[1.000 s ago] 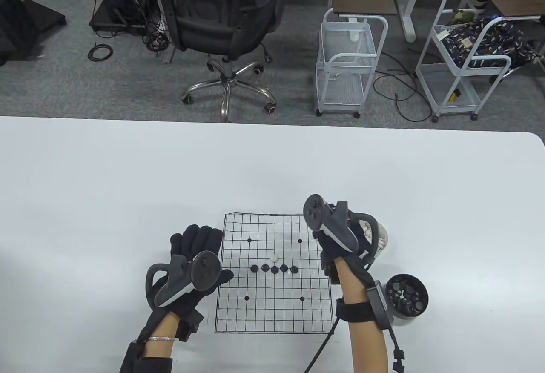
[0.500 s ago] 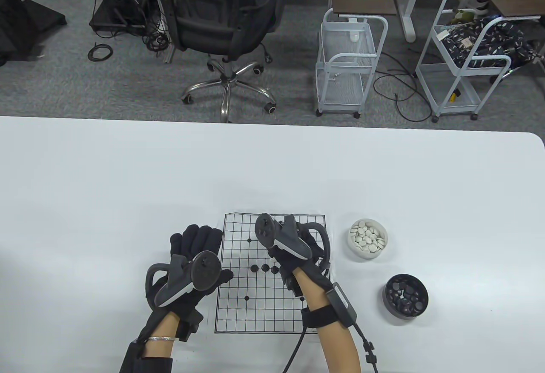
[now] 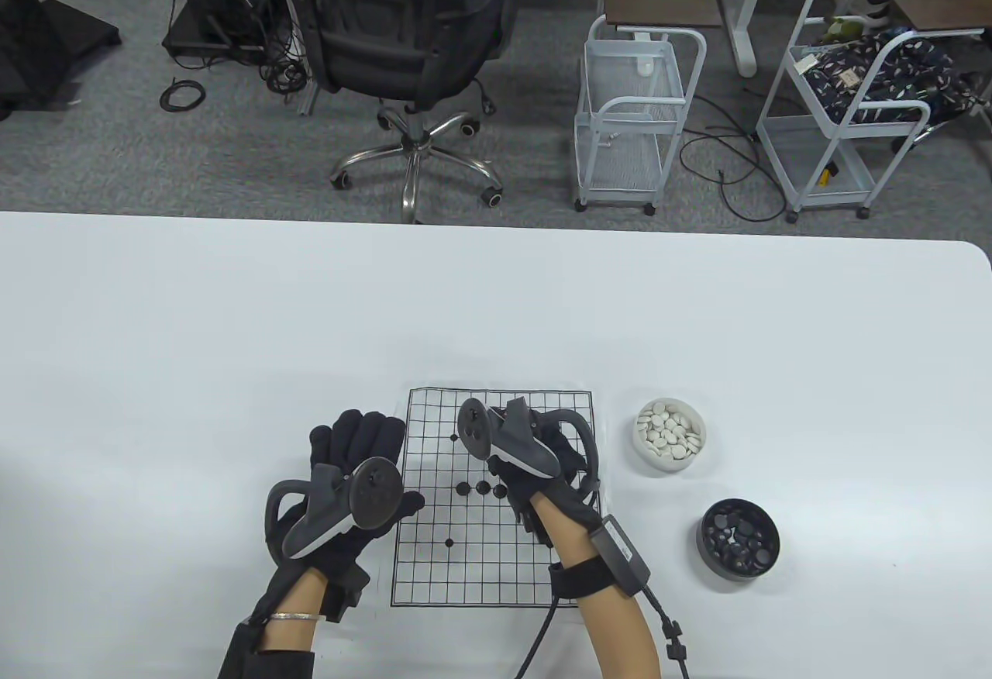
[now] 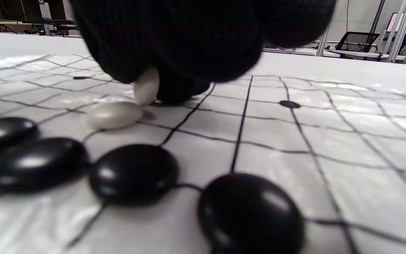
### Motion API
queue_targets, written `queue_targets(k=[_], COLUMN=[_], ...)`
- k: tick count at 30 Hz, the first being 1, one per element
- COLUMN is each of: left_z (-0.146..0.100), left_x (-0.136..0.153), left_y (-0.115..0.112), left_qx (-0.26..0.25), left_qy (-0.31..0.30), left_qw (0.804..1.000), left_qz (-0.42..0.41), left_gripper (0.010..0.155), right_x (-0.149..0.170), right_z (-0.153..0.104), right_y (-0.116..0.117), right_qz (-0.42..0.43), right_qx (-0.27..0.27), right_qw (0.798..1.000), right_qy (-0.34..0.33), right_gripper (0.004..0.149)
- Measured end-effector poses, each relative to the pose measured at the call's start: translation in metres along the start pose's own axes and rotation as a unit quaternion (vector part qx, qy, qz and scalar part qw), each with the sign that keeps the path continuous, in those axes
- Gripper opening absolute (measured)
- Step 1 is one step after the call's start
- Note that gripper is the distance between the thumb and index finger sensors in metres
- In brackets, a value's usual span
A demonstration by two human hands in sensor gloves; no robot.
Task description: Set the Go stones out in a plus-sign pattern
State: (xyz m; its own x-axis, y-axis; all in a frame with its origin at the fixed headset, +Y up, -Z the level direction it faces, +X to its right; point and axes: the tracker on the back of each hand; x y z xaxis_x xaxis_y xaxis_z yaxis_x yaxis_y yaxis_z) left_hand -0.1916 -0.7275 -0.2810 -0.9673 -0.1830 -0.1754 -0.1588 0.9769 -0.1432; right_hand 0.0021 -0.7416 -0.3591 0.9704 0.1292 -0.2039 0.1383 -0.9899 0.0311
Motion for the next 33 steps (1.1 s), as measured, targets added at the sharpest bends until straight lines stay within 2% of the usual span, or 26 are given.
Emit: queue_targets(k=[9,13,18,23,28,33], left_z=[0.000,0.000,0.000,0.000,-0.001,-0.001], left_x=[0.000,-0.001,0.000,0.000,0.000,0.001], left_y=[0.000,0.000,0.000,0.000,0.000,0.001], left_qx=[0.000,0.000,-0.001,-0.002,0.001,0.001], left_qy=[-0.001,0.000,0.002,0.003,0.004,0.005], left_qw=[1.000,1.000,1.000,1.000,1.000,1.000], left_qz=[0.000,0.001,0.002,0.002,0.005,0.001], left_gripper=[0.089,0.090,0.090,0.090,0.090,0.090], right_x=[0.000,0.009,0.040,0.085,0.132,0.156], right_z=[-0.001,-0.004,-0.016,-0.024,-0.023,-0.021], right_y=[0.000,-0.006,-0.025,-0.030,-0.013,0.006], right_qz=[-0.009,-0.015,-0.052,-0.103,-0.114,-0.118], right_qx=[0.001,-0.010,-0.036,-0.079,-0.137,-0.176], right_qw=[1.000,1.000,0.996,0.980,0.954,0.933], right_qy=[0.000,0.007,0.061,0.153,0.242,0.290], right_gripper=[0.048,0.053,0.062,0.065,0.060,0.053])
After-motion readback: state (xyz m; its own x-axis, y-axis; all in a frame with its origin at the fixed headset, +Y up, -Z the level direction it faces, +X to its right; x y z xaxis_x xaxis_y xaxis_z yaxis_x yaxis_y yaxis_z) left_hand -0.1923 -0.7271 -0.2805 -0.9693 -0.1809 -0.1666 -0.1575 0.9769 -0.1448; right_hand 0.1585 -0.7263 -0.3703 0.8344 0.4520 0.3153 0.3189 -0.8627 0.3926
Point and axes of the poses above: the tracker on the back of each hand, its own x axis roughly to the little-finger side, its own z axis roughly from the wrist to the fingertips, y = z × x, and after that the axes turned 6 degrees about -z, right-handed
